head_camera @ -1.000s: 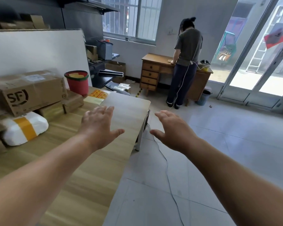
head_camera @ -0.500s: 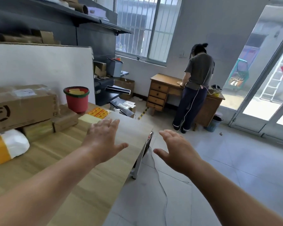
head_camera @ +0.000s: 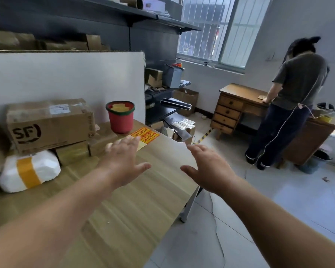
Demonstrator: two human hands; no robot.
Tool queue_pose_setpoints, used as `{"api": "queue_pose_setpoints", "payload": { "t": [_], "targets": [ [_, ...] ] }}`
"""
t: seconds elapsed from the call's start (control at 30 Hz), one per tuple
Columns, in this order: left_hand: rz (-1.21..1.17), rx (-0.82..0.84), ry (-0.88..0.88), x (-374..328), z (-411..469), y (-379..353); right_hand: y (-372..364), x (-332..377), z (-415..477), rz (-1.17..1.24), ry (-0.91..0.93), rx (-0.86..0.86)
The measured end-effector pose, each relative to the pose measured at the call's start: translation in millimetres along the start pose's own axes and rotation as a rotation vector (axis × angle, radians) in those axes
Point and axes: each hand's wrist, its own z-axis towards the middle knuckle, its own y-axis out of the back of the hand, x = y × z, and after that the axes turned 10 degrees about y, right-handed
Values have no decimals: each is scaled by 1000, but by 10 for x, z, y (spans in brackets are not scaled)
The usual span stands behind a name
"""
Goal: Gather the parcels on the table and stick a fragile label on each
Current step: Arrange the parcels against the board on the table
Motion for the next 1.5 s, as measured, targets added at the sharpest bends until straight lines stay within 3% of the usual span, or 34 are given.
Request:
{"api": "queue_pose_setpoints", "payload": {
  "t": [0.17, 0.33, 0.67, 1.17, 1.33, 1.5],
  "targets": [
    [-11, 68, 228, 98, 224, -111, -234, -284, 587, 43, 123, 71],
    [-37, 15, 438, 235, 399, -148, -328, -452, 1209, 63, 274, 113],
    [-56, -127, 688, 928, 776, -39, -505, 146, 2484, 119, 522, 104],
    [-58, -197, 914, 2940, 1955, 46, -1406, 1553, 4385, 209, 491, 178],
    [-79, -169, 992, 3351, 2173, 3, -1658, 1731, 4777, 295, 404, 160],
    [-218, -120, 1035, 3675, 2365, -67, -1889, 1802, 5055, 490, 216, 253]
  ]
}}
